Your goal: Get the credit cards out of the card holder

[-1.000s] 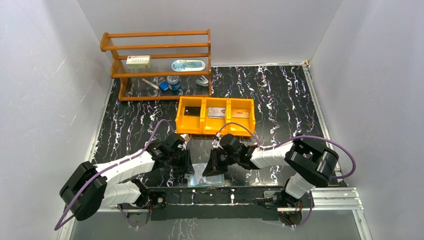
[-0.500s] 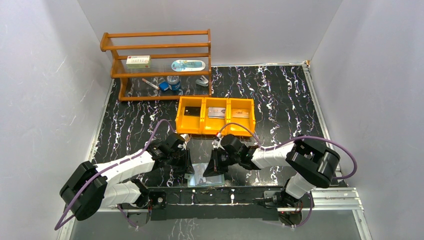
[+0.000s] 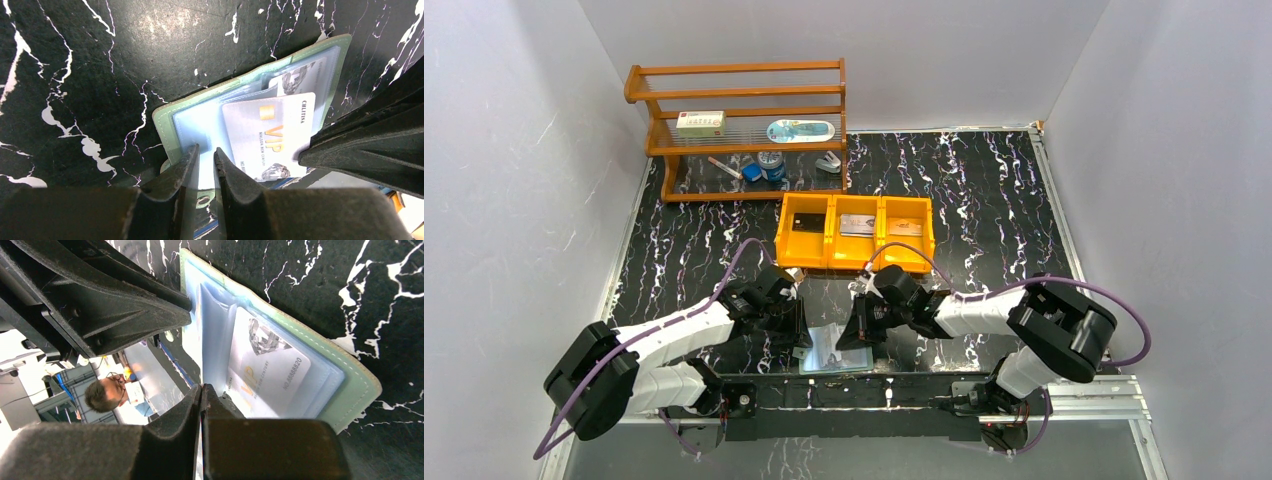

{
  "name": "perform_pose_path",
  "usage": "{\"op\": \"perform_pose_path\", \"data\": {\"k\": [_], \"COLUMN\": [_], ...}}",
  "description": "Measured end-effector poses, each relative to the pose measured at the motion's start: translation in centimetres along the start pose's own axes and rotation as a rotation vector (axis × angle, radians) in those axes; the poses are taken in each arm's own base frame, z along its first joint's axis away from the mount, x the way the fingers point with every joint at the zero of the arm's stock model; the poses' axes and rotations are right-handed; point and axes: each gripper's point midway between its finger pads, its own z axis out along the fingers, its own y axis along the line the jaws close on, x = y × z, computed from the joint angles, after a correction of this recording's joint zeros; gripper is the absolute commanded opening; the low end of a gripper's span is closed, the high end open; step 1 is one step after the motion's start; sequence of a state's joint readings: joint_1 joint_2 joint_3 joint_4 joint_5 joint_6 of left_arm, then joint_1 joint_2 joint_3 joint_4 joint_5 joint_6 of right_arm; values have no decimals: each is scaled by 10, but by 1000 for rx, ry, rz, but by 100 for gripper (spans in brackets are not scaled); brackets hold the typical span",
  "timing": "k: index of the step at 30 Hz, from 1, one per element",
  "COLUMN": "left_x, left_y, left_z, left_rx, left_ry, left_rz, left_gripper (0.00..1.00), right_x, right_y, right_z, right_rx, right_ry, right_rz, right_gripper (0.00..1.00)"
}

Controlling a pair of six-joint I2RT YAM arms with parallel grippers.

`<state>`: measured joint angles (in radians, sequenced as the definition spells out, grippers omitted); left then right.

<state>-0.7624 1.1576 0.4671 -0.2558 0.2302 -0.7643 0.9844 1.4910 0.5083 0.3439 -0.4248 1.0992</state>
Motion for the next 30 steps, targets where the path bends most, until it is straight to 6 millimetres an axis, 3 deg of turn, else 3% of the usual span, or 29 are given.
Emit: {"op": "perform_pose_path", "data": {"k": [9, 17, 20, 24, 30], "left_x": [-1, -4, -12, -24, -21], "left_y": [3, 8, -1, -29, -48], "left_z": [-2, -12, -18, -25, -21], "left_rx": [-17, -65, -38, 77, 168], "left_ry": [-6, -31, -58, -95, -59], "left_rz": [1, -2, 8, 23, 36], "left_gripper": [18, 37, 42, 44, 37], "right_x": [-4, -5, -6, -7, -7], "right_y": [2, -1, -4, -11, -17], "right_z": [-10, -14, -11, -5, 0], "right_rx": [-12, 1, 8, 25, 38], "right_ry": [-22, -24, -22, -21, -18], "right_rz": [-4, -10, 1, 30, 45], "right_gripper": [13, 13, 13, 14, 21]}}
